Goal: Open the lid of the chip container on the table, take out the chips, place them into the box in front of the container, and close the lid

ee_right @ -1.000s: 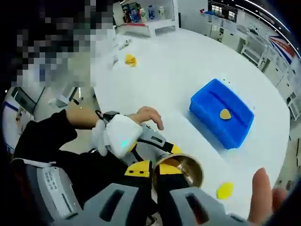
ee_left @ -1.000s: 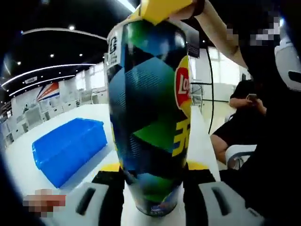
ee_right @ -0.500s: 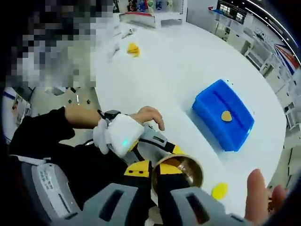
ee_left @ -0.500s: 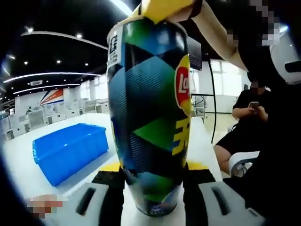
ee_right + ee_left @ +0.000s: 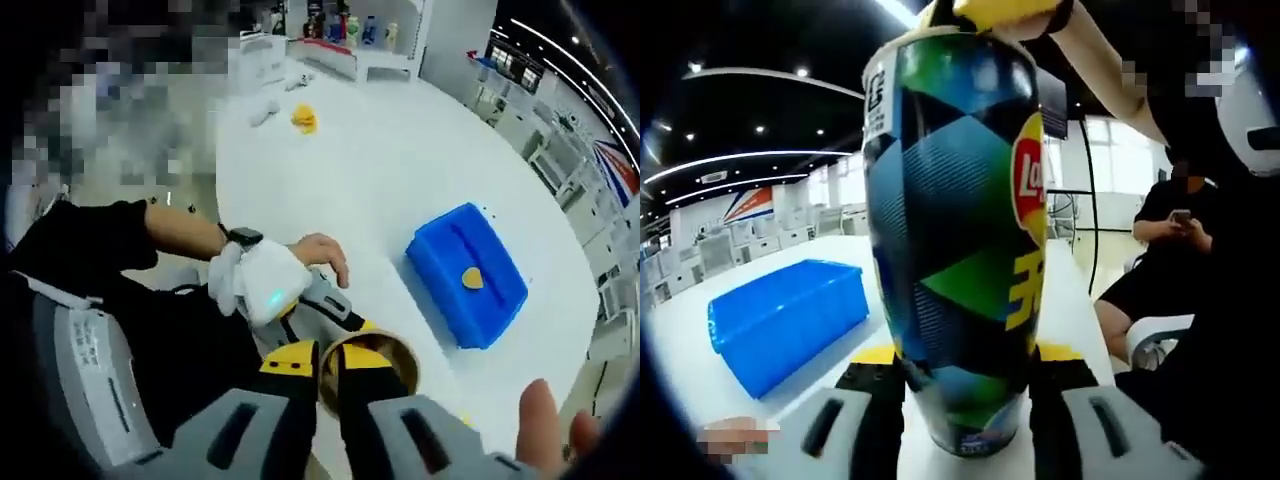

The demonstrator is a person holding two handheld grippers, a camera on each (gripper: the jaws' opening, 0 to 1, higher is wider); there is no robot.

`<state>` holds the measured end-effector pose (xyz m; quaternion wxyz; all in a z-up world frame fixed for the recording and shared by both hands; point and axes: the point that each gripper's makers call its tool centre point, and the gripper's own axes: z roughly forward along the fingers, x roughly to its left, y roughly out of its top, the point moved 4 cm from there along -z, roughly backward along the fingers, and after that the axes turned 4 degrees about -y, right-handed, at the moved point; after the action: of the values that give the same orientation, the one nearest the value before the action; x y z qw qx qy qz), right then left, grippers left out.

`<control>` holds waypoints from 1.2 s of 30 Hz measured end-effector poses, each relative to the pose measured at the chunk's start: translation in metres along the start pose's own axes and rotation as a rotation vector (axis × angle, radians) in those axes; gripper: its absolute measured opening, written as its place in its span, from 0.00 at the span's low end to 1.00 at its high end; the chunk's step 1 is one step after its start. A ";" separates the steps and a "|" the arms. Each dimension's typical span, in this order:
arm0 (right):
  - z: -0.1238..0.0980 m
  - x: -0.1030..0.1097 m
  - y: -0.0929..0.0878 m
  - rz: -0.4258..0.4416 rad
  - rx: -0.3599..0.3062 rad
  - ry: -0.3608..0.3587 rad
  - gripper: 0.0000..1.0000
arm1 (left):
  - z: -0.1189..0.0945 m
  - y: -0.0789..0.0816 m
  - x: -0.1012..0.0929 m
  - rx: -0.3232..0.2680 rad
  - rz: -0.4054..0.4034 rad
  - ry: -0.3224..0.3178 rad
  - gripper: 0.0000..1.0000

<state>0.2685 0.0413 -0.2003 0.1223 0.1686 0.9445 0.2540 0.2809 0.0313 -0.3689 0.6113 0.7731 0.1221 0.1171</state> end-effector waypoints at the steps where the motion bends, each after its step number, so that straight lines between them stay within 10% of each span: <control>1: -0.008 -0.002 0.006 -0.001 -0.036 -0.007 0.14 | 0.000 0.000 0.000 0.000 0.000 -0.001 0.49; 9: -0.113 -0.049 0.051 0.030 -0.575 -0.219 0.32 | 0.000 0.000 0.000 0.002 0.001 -0.002 0.49; 17: -0.204 -0.093 0.029 0.098 -0.982 -0.434 0.49 | -0.001 -0.001 0.000 0.005 0.006 -0.002 0.49; 24: -0.203 -0.126 -0.024 0.146 -1.052 -0.582 0.62 | -0.001 -0.001 0.000 0.003 0.013 -0.002 0.49; 30: -0.192 -0.146 -0.078 0.291 -1.253 -0.613 0.81 | 0.000 -0.003 0.000 0.001 0.021 -0.003 0.49; 36: -0.146 -0.161 -0.134 0.351 -1.217 -0.701 0.88 | 0.000 -0.004 -0.001 0.001 0.028 -0.004 0.49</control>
<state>0.3352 -0.1929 -0.1236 0.4475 0.2912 0.5001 0.6818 0.2802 0.0318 -0.3726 0.6096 0.7752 0.1099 0.1240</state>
